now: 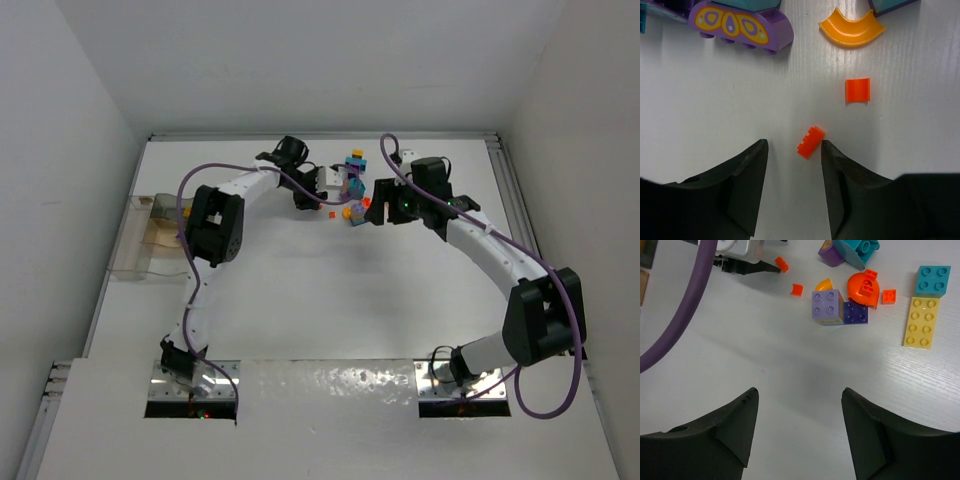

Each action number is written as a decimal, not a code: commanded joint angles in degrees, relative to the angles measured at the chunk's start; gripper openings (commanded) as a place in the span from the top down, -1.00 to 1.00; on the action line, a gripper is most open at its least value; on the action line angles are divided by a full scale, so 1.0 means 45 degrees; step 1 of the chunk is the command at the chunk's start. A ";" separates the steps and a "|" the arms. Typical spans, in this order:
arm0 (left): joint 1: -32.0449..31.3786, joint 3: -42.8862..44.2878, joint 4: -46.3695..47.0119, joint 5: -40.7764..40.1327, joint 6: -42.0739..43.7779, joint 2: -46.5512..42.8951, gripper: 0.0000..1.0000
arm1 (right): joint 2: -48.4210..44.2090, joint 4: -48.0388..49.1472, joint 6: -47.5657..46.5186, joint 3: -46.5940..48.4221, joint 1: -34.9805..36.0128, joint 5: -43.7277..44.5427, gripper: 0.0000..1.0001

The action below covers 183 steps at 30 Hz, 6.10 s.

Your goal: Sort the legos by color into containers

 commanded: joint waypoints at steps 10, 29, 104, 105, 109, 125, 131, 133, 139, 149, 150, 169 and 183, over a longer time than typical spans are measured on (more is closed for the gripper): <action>-0.0394 -0.0769 -0.0344 0.0104 0.1487 -0.0458 1.00 | -0.0256 0.0512 -0.0257 0.0228 0.0009 0.0174 -0.32; 0.6939 -0.3478 -0.8699 0.0541 0.5755 -0.9069 1.00 | 0.0212 0.1722 -0.0043 0.0326 0.0028 -0.0119 -0.28; -0.1253 -0.2001 0.1063 -0.0049 -0.0822 -0.1240 -0.19 | -0.1544 -0.0191 -0.0043 -0.0514 0.0009 0.1932 -0.47; -0.1253 -0.2021 0.1083 -0.0128 -0.0704 -0.1260 -0.19 | -0.1564 -0.0191 -0.0062 -0.0533 0.0028 0.1931 -0.47; -0.1253 -0.2118 0.1083 -0.0324 -0.0566 -0.1143 -0.10 | -0.1545 -0.0074 -0.0062 -0.0592 0.0009 0.2029 -0.47; -0.1390 -0.2178 0.1650 0.0261 -0.1953 -0.1044 1.00 | -0.1486 -0.0035 -0.0590 -0.0280 0.0009 0.2010 -0.46; -0.1137 -0.2158 0.0270 0.0983 -0.1096 -0.2582 1.00 | -0.1486 -0.0093 -0.0551 -0.0358 0.0009 0.2068 -0.46; -0.0494 -0.2100 -0.0593 0.1760 -0.0140 -0.3307 1.00 | -0.1467 -0.0074 -0.0531 -0.0416 0.0009 0.1952 -0.45; 0.3155 -0.0871 -0.7298 0.2841 0.4602 -0.6118 1.00 | -0.1369 0.0432 -0.0336 -0.0572 0.0028 0.1757 -0.44; 0.9662 -0.6433 -0.8722 -0.0870 0.8555 -1.0244 1.00 | 0.0212 0.0961 0.0094 0.0676 0.0028 0.0684 -0.41; 1.0129 -0.6571 -0.8703 -0.0929 0.8826 -1.0167 1.00 | 0.0310 0.1019 0.0113 0.0736 0.0028 0.0643 -0.41; 1.0505 -0.9659 -0.6260 -0.1380 0.8966 -0.9385 0.10 | 0.0252 0.0747 0.0113 0.0677 0.0028 0.0779 -0.40; 1.0466 -0.7493 -0.6771 0.1561 0.8480 -0.9638 -0.23 | 0.1363 -0.0229 0.0835 0.2039 0.0339 0.1930 -0.28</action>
